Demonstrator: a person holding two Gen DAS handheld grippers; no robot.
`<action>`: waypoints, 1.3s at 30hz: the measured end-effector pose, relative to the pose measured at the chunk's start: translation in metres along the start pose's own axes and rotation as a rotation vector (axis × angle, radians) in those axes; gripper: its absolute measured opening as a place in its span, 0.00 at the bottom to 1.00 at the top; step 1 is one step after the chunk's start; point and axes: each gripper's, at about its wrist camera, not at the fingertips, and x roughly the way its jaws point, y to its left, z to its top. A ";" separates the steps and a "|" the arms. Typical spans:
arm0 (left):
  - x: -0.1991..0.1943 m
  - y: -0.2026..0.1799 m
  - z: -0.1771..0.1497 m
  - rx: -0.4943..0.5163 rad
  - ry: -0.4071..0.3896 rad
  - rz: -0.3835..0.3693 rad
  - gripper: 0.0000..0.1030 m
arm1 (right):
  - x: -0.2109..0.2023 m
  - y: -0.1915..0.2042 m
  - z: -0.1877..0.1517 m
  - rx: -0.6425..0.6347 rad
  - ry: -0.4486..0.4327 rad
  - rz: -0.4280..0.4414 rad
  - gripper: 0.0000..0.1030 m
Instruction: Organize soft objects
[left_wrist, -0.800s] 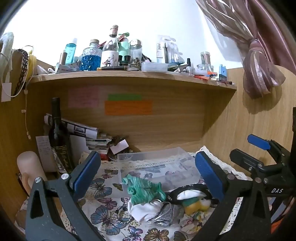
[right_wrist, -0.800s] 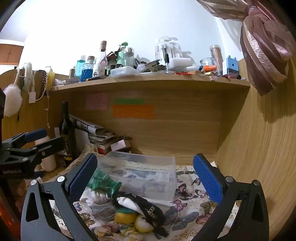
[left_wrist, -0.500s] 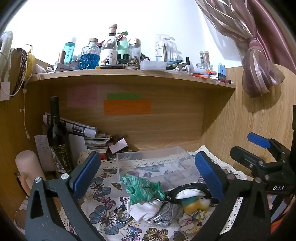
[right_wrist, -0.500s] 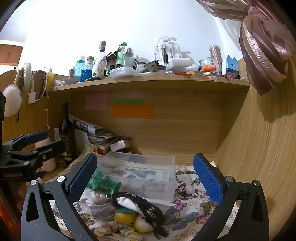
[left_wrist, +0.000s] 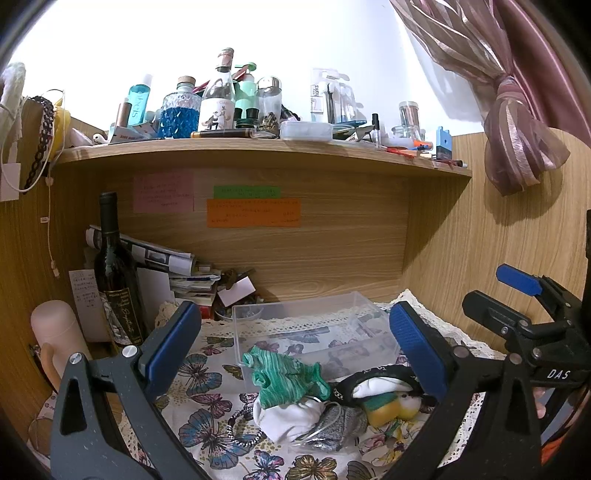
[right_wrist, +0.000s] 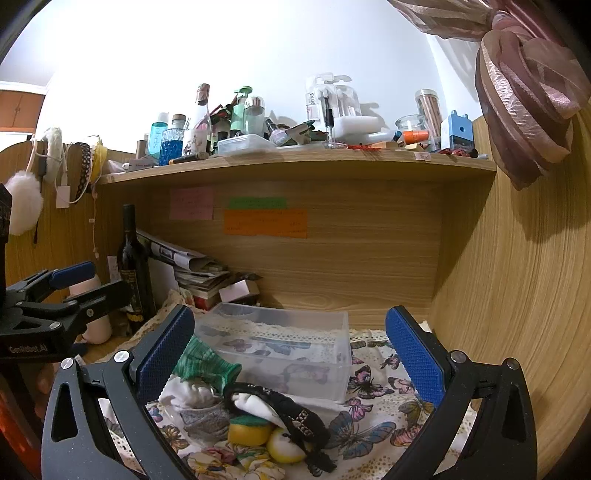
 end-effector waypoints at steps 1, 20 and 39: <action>0.000 0.000 0.000 0.000 -0.001 0.000 1.00 | 0.000 0.000 0.000 0.001 0.000 0.000 1.00; 0.001 -0.003 0.002 0.000 -0.002 -0.006 1.00 | -0.001 0.001 0.000 0.004 -0.005 0.000 1.00; 0.000 -0.002 0.003 -0.002 -0.001 -0.012 1.00 | -0.001 0.001 0.003 0.007 -0.007 0.001 1.00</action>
